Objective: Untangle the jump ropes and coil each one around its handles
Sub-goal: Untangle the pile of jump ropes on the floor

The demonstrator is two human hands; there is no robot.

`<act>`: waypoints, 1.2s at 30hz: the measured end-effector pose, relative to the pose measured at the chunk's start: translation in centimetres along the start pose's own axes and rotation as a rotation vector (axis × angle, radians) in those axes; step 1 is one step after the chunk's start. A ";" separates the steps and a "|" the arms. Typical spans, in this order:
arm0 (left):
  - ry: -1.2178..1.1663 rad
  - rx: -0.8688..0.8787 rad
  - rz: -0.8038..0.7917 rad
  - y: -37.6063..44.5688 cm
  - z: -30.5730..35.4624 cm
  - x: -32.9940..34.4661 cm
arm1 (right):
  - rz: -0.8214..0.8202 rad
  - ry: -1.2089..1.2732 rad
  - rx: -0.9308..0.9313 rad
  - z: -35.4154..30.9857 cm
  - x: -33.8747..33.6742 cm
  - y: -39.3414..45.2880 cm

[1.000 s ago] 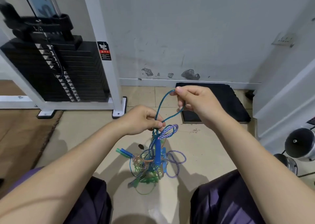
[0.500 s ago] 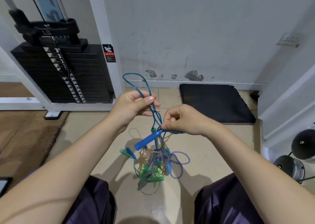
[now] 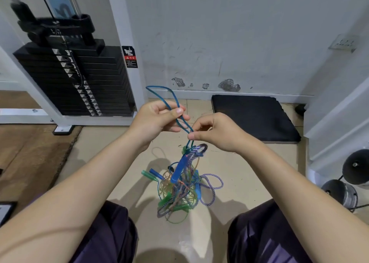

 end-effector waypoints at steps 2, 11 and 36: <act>0.063 0.024 -0.007 0.0 0.2 -0.4 | 0.028 0.061 -0.006 -0.2 -0.1 -0.1; 0.329 -0.069 -0.391 -0.2 -1.6 0.1 | 0.090 0.417 -0.030 -1.1 -0.3 -0.3; -0.156 -0.133 -0.018 0.0 -1.3 0.8 | 0.056 0.087 0.054 0.1 0.1 -0.4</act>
Point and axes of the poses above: each hand's wrist, its own y-axis towards the middle knuckle, its own x-axis out of the palm, z = x × y, the point moved 2 cm from there along y, towards the middle knuckle, and after that the axes turned 12 degrees about y, right-handed, at the moved point
